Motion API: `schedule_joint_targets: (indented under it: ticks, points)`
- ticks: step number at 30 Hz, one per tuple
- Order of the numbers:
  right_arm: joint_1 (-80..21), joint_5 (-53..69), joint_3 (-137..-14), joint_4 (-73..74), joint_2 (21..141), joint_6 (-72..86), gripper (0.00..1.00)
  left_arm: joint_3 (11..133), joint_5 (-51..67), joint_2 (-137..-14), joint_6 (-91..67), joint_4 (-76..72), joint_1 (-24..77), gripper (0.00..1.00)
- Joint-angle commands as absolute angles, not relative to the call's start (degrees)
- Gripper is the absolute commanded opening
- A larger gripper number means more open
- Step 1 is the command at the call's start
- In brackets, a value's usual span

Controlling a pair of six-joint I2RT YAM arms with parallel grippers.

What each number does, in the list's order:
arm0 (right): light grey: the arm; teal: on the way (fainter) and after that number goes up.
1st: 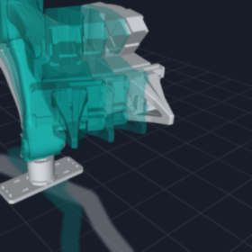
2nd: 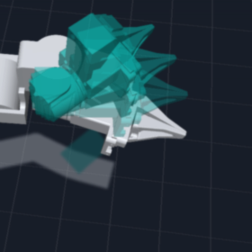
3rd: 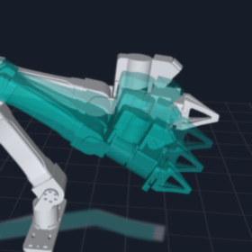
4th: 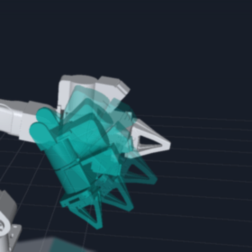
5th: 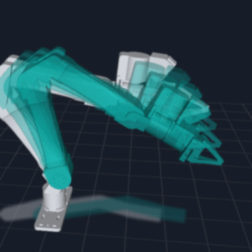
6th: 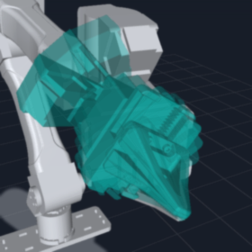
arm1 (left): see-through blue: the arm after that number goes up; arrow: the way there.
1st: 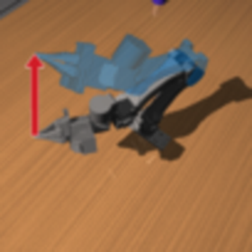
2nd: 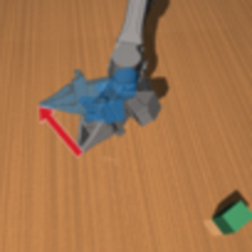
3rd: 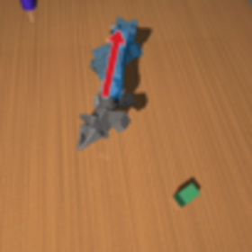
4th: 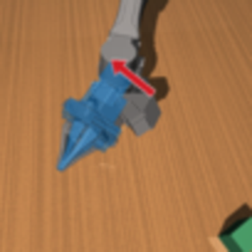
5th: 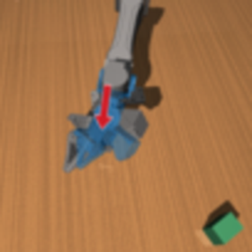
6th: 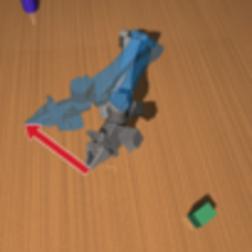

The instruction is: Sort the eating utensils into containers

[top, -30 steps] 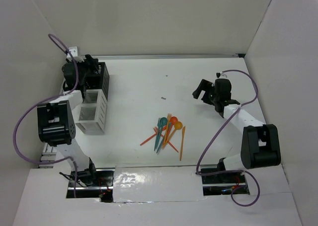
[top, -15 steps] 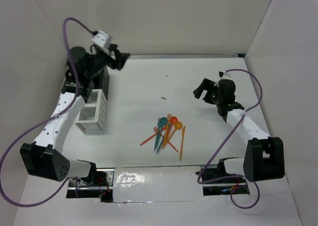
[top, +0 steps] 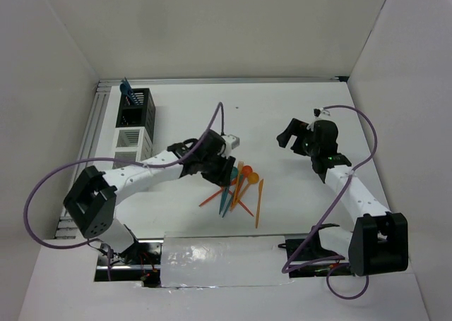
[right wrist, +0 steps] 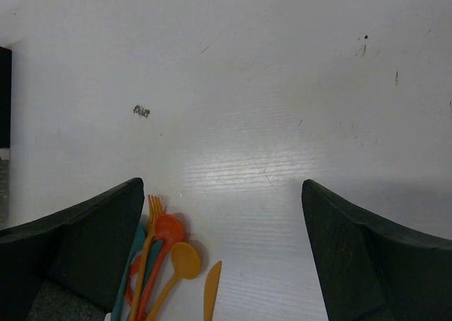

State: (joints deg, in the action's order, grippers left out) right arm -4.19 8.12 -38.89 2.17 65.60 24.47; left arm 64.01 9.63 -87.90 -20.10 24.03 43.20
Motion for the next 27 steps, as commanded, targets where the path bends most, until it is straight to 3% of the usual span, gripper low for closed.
schedule_joint_targets:
  ticks: [1, 9, 27]
  points:
    - [-3.7, 7.8, -38.4, 2.9, 64.5, 24.7, 0.98, 65.9, 2.0, -92.5, -30.8, 27.5, 47.9, 0.54]
    - [-3.5, 6.2, -37.9, 3.5, 63.0, 24.3, 0.98, 69.0, -2.0, -99.8, -39.2, 32.0, 50.4, 0.44]
    - [-3.5, 6.2, -37.4, 3.0, 63.9, 24.6, 0.99, 66.4, -2.5, -105.4, -39.2, 26.8, 50.0, 0.40]
